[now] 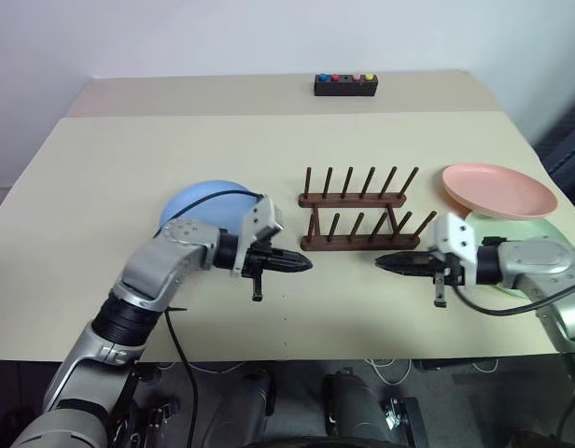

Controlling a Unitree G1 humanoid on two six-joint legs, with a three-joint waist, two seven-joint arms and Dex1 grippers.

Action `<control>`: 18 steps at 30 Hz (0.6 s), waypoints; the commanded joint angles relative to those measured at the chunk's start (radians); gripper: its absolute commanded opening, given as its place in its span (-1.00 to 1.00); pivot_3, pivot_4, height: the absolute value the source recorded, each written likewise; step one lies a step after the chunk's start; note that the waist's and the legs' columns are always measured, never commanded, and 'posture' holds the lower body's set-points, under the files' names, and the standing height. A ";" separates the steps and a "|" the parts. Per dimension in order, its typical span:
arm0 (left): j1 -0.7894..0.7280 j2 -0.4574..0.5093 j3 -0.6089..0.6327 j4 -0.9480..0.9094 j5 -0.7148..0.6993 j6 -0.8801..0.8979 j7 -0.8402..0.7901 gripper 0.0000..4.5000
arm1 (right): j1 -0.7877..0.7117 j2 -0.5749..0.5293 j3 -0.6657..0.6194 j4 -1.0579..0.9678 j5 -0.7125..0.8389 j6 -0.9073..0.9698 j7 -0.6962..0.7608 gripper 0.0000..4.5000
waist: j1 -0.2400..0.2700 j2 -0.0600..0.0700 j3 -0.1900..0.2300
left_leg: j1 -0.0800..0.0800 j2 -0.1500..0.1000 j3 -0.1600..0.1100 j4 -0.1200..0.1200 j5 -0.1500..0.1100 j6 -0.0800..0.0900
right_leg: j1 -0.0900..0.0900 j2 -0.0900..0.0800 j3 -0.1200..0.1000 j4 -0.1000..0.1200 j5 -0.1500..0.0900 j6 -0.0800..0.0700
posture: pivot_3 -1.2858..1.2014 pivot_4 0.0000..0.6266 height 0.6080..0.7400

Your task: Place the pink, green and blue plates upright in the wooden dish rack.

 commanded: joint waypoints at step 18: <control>-0.130 -0.184 -0.074 0.447 0.414 -0.436 0.288 -0.99 | -0.305 0.138 0.227 0.477 -0.545 -0.410 -0.329 -1.00 | -0.002 -0.001 -0.001 | 0.001 0.000 0.002 0.001 0.000 0.000 | 0.000 0.001 0.000 0.002 0.000 0.000 | 0.03 -0.52 1.00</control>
